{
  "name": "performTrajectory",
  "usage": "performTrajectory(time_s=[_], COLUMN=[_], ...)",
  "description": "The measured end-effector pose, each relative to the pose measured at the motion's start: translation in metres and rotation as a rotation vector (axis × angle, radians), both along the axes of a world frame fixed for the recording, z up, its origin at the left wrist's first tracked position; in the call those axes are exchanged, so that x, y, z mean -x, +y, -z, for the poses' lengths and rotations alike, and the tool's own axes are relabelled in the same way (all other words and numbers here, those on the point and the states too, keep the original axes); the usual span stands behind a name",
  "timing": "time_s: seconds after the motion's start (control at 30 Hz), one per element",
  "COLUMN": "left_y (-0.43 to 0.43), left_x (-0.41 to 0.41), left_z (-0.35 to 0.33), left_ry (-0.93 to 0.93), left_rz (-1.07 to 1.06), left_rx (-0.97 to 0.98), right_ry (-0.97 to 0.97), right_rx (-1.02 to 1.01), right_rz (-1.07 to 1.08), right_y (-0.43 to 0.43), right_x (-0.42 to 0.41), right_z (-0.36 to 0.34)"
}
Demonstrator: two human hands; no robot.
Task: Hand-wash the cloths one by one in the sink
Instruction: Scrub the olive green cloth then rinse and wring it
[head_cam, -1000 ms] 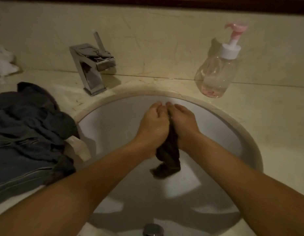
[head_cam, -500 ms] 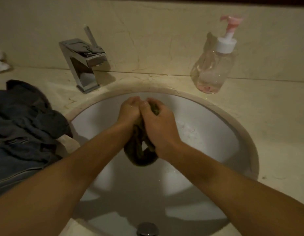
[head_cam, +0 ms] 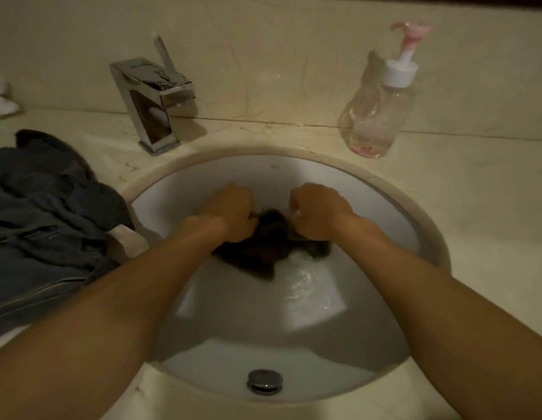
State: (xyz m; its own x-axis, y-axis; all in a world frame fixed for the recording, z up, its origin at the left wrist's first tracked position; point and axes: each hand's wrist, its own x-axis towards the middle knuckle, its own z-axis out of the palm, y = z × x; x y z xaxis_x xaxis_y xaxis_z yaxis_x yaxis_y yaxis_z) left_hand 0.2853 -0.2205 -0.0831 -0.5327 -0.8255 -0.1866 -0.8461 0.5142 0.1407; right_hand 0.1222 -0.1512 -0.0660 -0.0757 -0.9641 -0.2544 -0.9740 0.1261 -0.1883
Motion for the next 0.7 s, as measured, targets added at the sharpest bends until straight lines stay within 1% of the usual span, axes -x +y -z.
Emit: performTrajectory(time_s=[0.07, 0.13, 0.17, 0.2, 0.23, 0.33, 0.37, 0.43, 0.47, 0.5, 0.53, 0.57, 0.63, 0.67, 0.7], left_y=[0.001, 0.006, 0.008, 0.007, 0.006, 0.004, 0.005, 0.008, 0.009, 0.01, 0.011, 0.01, 0.005, 0.006, 0.004], left_x=[0.003, 0.006, 0.007, 0.007, 0.006, 0.001, -0.001, -0.001, 0.002, 0.004, 0.005, 0.006, 0.004, 0.006, 0.005], left_z=[-0.001, -0.001, 0.0, 0.006, 0.012, 0.032, 0.035, 0.034, 0.034, 0.03, 0.028, 0.025, 0.02, 0.012, 0.009], left_ry=[-0.035, -0.13, -0.181, -0.225, -0.281, -0.444, -0.469, -0.457, -0.461, -0.479, -0.487, -0.453, -0.324, -0.255, -0.16], left_rz=[0.057, 0.123, 0.147, 0.164, 0.162, 0.134, 0.097, 0.031, 0.034, 0.072, 0.105, 0.137, 0.122, 0.092, 0.038], left_rx=[-0.048, -0.092, -0.14, -0.204, -0.255, -0.261, -0.252, -0.247, -0.235, -0.224, -0.227, -0.232, -0.258, -0.249, -0.238], right_ry=[-0.075, -0.011, 0.054, 0.113, 0.166, 0.208, 0.21, 0.224, 0.2, 0.113, -0.035, -0.215, -0.621, -0.814, -0.967], right_rx=[-0.142, -0.357, -0.413, -0.397, -0.338, -0.223, -0.196, -0.16, -0.163, -0.19, -0.206, -0.232, -0.26, -0.234, -0.194], right_rz=[-0.131, -0.22, -0.22, -0.208, -0.183, -0.11, -0.106, -0.131, -0.156, -0.156, -0.138, -0.091, 0.084, 0.197, 0.291], right_y=[0.002, 0.005, 0.002, -0.001, -0.004, -0.011, -0.011, -0.007, -0.005, -0.003, -0.003, -0.004, -0.004, -0.003, -0.004], right_x=[-0.002, -0.005, -0.004, 0.0, 0.003, 0.006, 0.002, -0.01, -0.016, -0.02, -0.022, -0.022, -0.017, -0.014, -0.009], right_z=[0.003, 0.013, 0.022, 0.03, 0.038, 0.051, 0.051, 0.046, 0.043, 0.038, 0.035, 0.033, 0.02, 0.012, 0.007])
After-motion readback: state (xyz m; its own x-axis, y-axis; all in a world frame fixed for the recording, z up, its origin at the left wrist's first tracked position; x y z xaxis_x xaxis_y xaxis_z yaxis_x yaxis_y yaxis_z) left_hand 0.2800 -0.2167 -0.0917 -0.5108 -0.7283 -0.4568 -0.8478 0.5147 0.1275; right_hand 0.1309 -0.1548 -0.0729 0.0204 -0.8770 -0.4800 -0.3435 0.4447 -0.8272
